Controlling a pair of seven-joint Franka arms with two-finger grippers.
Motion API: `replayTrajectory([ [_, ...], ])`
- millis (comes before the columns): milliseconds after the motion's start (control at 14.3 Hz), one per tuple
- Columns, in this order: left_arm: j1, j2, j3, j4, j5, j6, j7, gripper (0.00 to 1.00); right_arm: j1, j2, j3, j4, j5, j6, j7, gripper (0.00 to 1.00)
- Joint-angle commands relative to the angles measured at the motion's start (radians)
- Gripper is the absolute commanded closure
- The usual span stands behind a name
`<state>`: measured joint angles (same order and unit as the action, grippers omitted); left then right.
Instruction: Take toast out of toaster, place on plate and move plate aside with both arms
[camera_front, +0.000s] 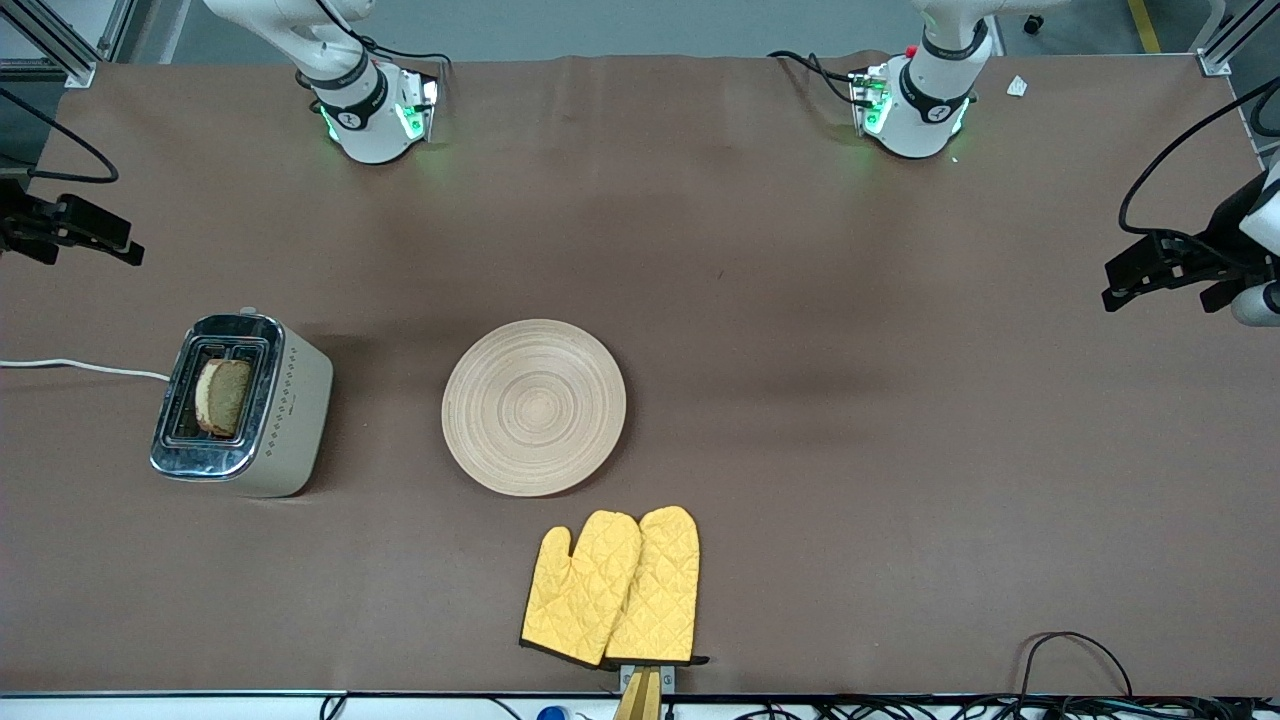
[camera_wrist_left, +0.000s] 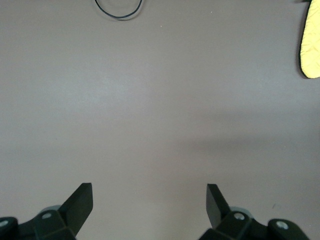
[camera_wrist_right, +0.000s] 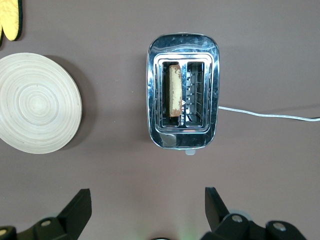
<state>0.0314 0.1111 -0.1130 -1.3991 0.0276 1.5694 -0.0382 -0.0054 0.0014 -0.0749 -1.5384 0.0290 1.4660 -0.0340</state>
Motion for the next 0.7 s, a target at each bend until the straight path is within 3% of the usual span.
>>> replayTrajectory([
  [0, 0.004, -0.007, -0.002, 0.000, 0.018, 0.003, 0.012, 0.00, -0.010, -0.026, 0.003, -0.028, 0.017, 0.007, -0.004, 0.00],
  [420, -0.001, -0.008, -0.002, -0.001, 0.018, 0.003, 0.001, 0.00, -0.004, 0.012, 0.004, -0.042, -0.015, 0.092, -0.009, 0.00],
  [630, 0.001, -0.007, -0.004, -0.001, 0.018, 0.000, 0.007, 0.00, -0.005, 0.052, 0.004, -0.162, -0.015, 0.256, -0.007, 0.00],
])
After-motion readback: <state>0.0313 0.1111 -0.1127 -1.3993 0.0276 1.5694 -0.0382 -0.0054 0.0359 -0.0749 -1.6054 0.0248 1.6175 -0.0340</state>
